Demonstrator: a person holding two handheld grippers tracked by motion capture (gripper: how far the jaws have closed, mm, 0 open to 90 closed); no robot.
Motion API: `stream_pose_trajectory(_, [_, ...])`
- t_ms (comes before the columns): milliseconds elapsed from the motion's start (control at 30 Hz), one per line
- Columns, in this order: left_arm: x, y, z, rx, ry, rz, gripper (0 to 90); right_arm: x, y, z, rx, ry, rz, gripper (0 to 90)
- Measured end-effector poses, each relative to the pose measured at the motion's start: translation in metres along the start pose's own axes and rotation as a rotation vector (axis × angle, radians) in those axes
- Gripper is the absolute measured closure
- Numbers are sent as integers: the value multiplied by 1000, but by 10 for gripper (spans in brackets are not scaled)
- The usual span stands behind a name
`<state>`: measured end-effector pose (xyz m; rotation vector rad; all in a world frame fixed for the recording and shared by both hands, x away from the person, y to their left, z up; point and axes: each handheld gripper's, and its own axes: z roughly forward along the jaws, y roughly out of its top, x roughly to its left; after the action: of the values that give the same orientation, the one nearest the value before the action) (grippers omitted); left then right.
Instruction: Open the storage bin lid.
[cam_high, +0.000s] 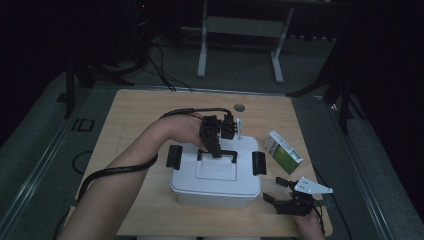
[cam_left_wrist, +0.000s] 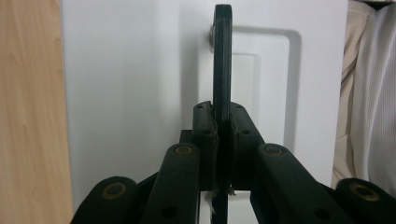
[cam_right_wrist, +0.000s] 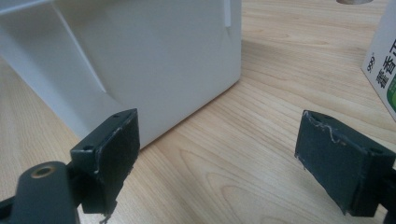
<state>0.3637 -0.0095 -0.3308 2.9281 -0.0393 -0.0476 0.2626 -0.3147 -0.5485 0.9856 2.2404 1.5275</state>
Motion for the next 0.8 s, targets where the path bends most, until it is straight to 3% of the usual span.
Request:
stream_pose_trajectory(467, [-8, -18, -28, -22, 41, -23, 841, 0, 0, 0, -2, 1, 4, 135])
stream_pose_trajectory(800, [-11, -50, -42, -24, 55, -74, 840, 0, 0, 0, 1, 1, 10, 135])
